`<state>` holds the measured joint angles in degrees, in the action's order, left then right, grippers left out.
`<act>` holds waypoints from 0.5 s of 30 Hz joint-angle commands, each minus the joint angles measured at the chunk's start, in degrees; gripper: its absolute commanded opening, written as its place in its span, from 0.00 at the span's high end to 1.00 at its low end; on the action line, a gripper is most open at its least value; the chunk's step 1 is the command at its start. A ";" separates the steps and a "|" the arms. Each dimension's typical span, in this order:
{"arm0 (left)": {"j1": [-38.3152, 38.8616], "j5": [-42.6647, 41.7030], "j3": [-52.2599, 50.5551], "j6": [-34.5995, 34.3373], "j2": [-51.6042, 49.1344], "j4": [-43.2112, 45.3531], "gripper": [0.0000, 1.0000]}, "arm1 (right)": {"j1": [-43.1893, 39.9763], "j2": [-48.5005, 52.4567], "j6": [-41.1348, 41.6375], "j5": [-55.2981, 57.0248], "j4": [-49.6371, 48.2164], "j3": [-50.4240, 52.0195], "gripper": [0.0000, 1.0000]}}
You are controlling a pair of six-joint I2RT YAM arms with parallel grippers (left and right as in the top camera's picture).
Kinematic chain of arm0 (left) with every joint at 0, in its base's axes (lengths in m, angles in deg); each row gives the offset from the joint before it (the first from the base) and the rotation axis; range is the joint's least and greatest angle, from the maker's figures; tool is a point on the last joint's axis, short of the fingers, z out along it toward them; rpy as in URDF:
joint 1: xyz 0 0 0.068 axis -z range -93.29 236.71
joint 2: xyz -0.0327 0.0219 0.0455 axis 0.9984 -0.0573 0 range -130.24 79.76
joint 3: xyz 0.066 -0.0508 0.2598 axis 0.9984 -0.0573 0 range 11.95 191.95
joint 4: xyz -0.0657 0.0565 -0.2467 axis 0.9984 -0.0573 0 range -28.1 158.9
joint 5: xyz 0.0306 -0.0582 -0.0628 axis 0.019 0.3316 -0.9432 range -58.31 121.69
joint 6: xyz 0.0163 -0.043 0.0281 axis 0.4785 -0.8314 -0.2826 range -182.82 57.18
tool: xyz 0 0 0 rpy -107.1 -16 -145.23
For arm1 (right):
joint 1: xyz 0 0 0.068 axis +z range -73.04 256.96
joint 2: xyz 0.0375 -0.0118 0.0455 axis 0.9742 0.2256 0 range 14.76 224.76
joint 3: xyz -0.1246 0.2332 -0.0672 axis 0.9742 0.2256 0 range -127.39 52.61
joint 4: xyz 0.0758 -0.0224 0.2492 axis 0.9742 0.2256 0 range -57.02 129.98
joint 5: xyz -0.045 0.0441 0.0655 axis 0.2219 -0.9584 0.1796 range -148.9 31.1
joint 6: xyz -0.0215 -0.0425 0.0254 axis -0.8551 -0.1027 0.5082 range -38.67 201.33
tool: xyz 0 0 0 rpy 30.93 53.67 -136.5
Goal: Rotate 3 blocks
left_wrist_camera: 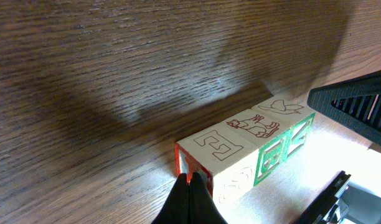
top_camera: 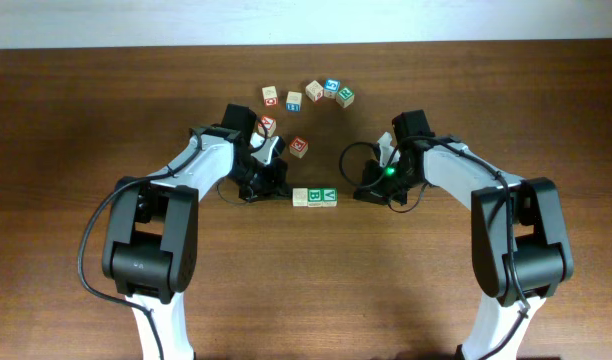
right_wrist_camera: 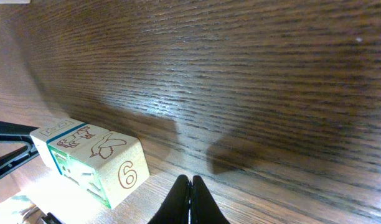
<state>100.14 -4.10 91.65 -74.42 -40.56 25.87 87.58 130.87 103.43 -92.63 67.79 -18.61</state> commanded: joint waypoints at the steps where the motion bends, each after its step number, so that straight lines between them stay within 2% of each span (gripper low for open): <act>1: 0.20 -2.38 -0.33 0.94 1.66 0.15 1.00 | 0.72 0.63 -0.11 -0.83 -0.17 0.57 0.96; 15: 0.20 -2.38 -0.33 0.94 1.66 0.09 1.00 | 5.16 0.63 1.33 -1.68 -3.65 0.57 0.96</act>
<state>100.14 -5.21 91.65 -74.42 -40.56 25.87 91.31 130.87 104.70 -93.51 64.47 -18.57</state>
